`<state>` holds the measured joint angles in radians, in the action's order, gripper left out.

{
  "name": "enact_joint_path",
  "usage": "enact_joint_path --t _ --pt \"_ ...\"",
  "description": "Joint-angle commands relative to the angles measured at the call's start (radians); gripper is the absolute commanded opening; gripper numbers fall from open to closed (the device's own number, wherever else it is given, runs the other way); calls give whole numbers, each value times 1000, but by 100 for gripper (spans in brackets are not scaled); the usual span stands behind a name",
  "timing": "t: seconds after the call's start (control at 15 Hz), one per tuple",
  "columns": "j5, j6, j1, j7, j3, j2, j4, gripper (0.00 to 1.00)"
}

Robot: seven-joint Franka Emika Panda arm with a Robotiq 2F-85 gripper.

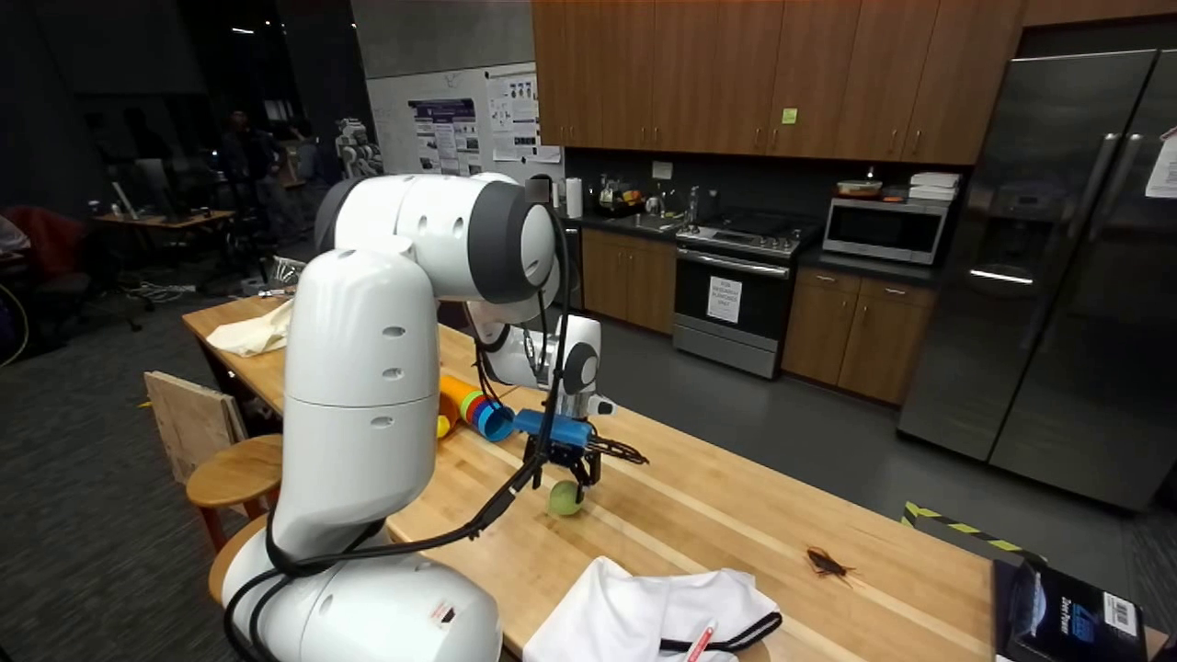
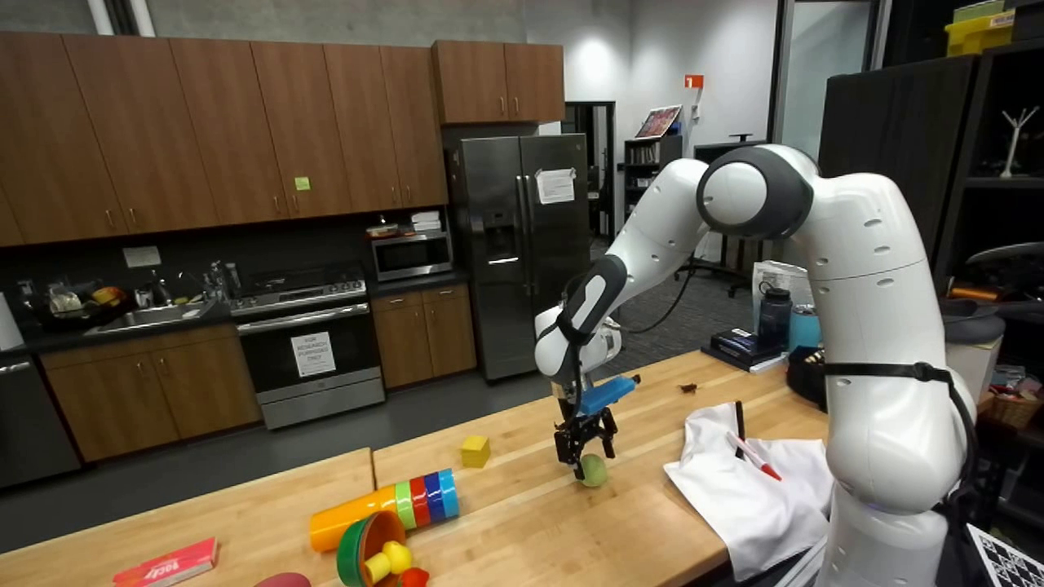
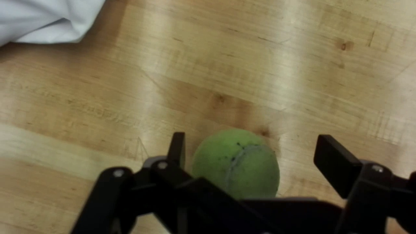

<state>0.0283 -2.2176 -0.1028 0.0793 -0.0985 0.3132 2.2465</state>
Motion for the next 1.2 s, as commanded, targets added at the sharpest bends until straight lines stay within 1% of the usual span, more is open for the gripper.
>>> enact_joint_path --t 0.0,0.2,0.47,0.87,1.13 --pt "-55 -70 -17 42 21 -8 22 100" --pt "-88 -147 -17 73 30 -12 40 100" --pt "-71 -216 -14 108 35 -14 70 100" --pt "-44 -360 -21 180 35 -34 138 100" --pt "-49 -379 -34 223 40 -44 167 100"
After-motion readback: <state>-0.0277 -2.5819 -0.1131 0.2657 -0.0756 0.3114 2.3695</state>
